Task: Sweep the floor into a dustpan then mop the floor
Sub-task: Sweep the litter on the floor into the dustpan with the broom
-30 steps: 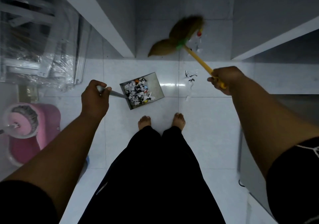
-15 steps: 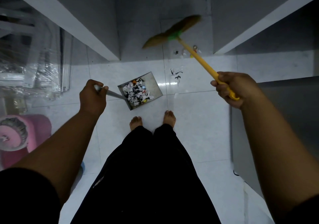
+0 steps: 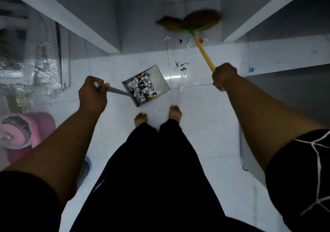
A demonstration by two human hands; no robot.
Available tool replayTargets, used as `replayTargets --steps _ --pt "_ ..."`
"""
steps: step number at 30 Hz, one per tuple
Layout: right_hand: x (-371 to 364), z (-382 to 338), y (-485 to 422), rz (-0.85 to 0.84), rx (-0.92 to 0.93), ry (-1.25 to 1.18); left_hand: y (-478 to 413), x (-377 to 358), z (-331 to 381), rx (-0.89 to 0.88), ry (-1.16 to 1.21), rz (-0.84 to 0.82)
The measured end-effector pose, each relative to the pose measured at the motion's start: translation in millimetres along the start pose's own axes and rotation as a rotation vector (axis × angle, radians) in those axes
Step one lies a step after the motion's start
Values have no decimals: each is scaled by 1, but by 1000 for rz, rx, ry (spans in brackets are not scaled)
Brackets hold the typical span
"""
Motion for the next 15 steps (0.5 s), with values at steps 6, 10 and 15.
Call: replayTargets --steps 6,10,15 --pt "-43 67 63 -106 -189 -27 3 2 2 -20 4 -48" --pt "-33 87 117 -52 -185 -63 6 8 -2 -27 3 -76" --pt "2 116 187 74 -75 -85 9 14 -3 -43 17 -79"
Point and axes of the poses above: each hand's wrist, its own y-axis away from the middle knuckle, its own x-axis out of the back of the hand, z = x × y, the point moved 6 cm from there along -y, towards the middle knuckle, and after that the axes turned 5 degrees about x, right-handed, at the moved point
